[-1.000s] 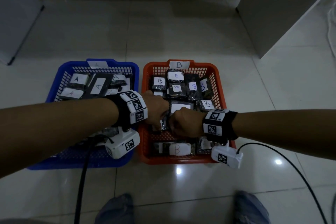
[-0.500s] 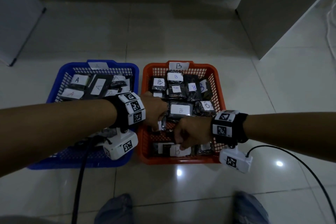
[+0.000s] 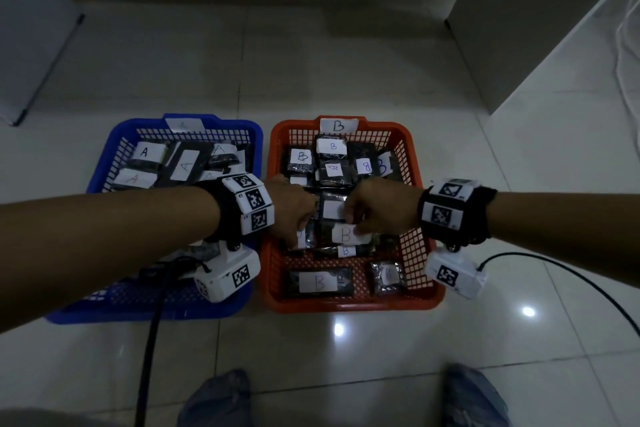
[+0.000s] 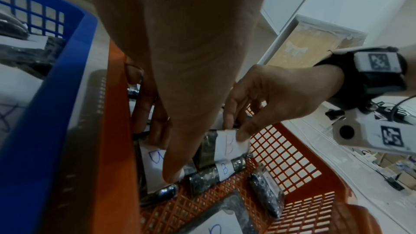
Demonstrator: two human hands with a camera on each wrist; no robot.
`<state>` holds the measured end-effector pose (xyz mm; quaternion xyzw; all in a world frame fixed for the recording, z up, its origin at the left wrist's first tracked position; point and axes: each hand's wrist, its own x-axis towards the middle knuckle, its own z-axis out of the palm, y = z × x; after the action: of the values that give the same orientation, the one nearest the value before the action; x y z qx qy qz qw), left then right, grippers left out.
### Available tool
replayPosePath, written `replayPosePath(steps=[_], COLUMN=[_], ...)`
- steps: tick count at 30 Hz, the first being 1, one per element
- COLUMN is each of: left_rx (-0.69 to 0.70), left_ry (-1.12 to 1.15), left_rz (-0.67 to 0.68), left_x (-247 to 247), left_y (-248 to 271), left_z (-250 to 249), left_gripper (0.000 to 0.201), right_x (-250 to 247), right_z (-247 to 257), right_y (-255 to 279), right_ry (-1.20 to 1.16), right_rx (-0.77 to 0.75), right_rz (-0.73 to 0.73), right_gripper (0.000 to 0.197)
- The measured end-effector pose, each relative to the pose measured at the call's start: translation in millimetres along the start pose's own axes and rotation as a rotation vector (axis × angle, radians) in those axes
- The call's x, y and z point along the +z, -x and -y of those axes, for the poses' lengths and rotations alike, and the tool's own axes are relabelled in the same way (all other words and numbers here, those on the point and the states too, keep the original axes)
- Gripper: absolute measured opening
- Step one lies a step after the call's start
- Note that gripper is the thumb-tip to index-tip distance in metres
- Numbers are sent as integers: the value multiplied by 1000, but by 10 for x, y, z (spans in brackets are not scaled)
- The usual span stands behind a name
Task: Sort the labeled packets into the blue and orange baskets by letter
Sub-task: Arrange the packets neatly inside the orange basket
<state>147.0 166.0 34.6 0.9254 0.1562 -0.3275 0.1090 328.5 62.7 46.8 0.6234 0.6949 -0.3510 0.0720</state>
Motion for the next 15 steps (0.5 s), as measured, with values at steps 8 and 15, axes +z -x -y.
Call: replayPosePath(steps=[8,15], left_rx=[-15,-17], left_ry=[-4,-2], left_rz=[-12,-19], left_x=[6,-18], left_y=[0,32], left_z=[-23,-42], left_gripper=[34,35], right_x=[145,127], right_z=[80,16], right_y=[-76,-94], right_ry=[80,30], right_rx=[-65,-97], right_rz=[-70,-88], right_gripper=[17,14])
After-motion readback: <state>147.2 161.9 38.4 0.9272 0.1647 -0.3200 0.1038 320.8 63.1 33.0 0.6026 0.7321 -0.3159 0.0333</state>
